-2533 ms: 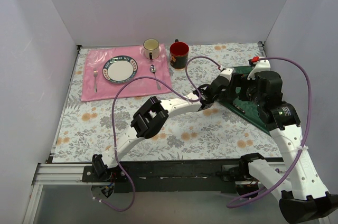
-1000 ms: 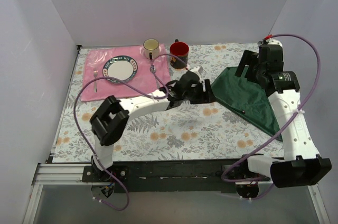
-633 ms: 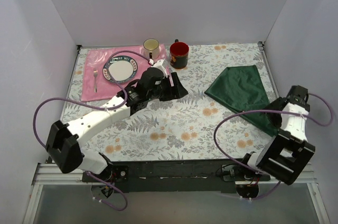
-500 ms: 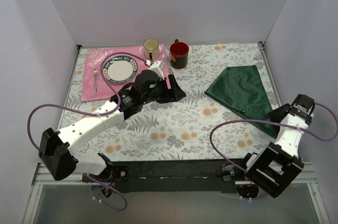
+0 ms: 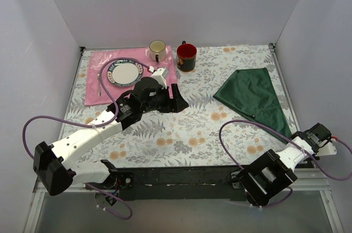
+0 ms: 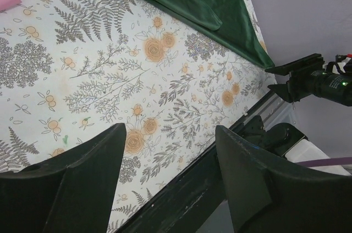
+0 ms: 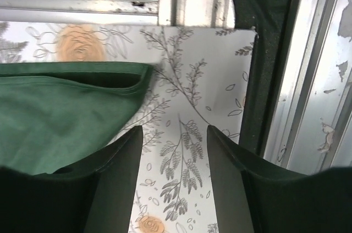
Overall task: Fold the napkin, place the utensils inside, and roll it up
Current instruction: Fold the napkin
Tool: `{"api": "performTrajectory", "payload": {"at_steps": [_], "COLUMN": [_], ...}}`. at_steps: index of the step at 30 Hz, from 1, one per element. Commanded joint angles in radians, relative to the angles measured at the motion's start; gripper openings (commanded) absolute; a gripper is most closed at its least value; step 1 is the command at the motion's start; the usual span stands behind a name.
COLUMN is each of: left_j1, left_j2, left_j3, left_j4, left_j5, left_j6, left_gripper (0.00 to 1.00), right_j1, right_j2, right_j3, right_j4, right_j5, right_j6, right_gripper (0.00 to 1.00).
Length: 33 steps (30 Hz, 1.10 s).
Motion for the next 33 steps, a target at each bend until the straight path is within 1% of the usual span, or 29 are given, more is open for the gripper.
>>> {"api": "performTrajectory", "payload": {"at_steps": [1, 5, 11, 20, 24, 28, 30, 33], "left_j1": [-0.001, 0.000, 0.000, -0.001, 0.000, 0.000, 0.000, 0.000], "left_j2": [-0.044, -0.041, -0.036, -0.029, -0.023, -0.023, -0.024, -0.029], "left_j3": [0.008, 0.007, 0.013, 0.008, 0.012, 0.001, -0.004, -0.007], "left_j4": [-0.034, -0.031, -0.035, -0.032, -0.028, -0.020, -0.019, -0.019], "left_j5": [-0.002, 0.000, 0.005, 0.008, 0.012, 0.026, 0.029, 0.025], "left_j6": [0.046, 0.046, 0.051, 0.051, 0.049, 0.040, 0.038, 0.038], "left_gripper": [0.66, 0.66, 0.66, 0.66, 0.66, 0.66, 0.66, 0.66], "right_j1": [-0.027, -0.033, -0.039, -0.039, -0.039, -0.039, -0.039, -0.039], "right_j2": [-0.004, 0.000, 0.028, 0.121, 0.135, 0.121, 0.117, 0.109], "right_j3": [-0.048, -0.066, -0.066, -0.049, -0.049, -0.063, -0.065, -0.060], "right_j4": [0.102, 0.162, 0.200, 0.277, 0.286, 0.282, 0.289, 0.285], "right_j5": [0.019, 0.010, -0.018, -0.103, -0.105, -0.102, -0.108, -0.130], "right_j6": [0.025, 0.020, 0.012, -0.024, -0.028, -0.014, -0.018, -0.031], "right_gripper": [0.57, 0.57, 0.58, 0.61, 0.60, 0.55, 0.46, 0.37]}}
